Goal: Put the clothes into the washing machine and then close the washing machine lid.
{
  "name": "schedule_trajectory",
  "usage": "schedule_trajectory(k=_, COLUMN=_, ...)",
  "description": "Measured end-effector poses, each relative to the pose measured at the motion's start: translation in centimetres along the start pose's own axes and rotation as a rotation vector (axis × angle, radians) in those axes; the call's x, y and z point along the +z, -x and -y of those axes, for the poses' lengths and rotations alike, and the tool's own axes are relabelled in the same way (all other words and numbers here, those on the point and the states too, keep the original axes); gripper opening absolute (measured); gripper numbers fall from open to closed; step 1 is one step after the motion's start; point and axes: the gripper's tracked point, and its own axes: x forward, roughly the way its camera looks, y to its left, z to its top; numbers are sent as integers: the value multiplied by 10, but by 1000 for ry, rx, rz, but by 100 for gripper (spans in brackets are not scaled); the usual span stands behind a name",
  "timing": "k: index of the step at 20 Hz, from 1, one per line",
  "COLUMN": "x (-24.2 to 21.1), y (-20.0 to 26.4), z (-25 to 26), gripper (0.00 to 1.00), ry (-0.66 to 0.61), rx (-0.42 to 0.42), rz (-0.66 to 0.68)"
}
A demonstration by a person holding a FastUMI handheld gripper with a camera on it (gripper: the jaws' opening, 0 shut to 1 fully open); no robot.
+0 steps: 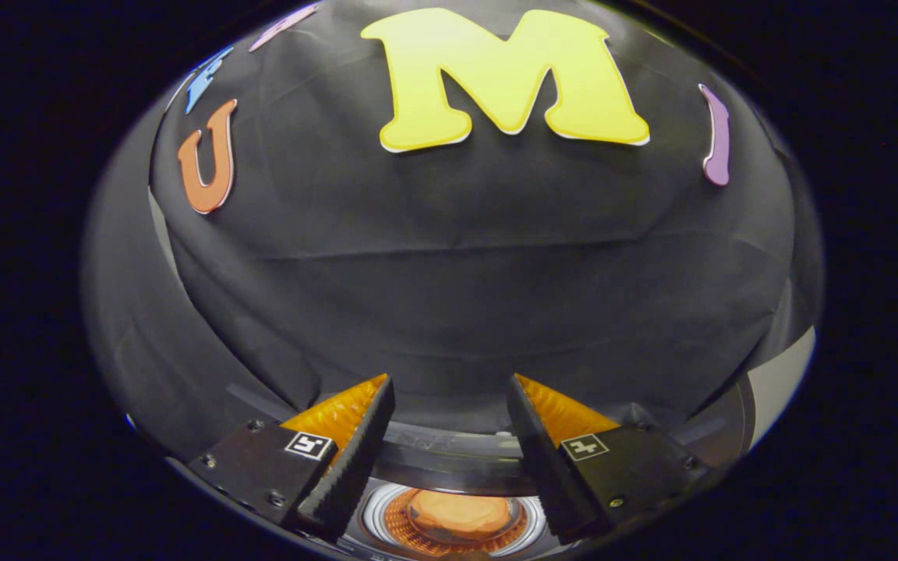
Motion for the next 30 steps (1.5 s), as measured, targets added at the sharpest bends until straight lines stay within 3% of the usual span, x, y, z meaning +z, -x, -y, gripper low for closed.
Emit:
schedule_trajectory(k=20, x=-50, y=57, z=-14, gripper=92, ry=24, rx=25, rz=119)
schedule_trajectory(k=30, x=-146, y=95, z=-19, gripper=89, ry=11, rx=33, rz=-10)
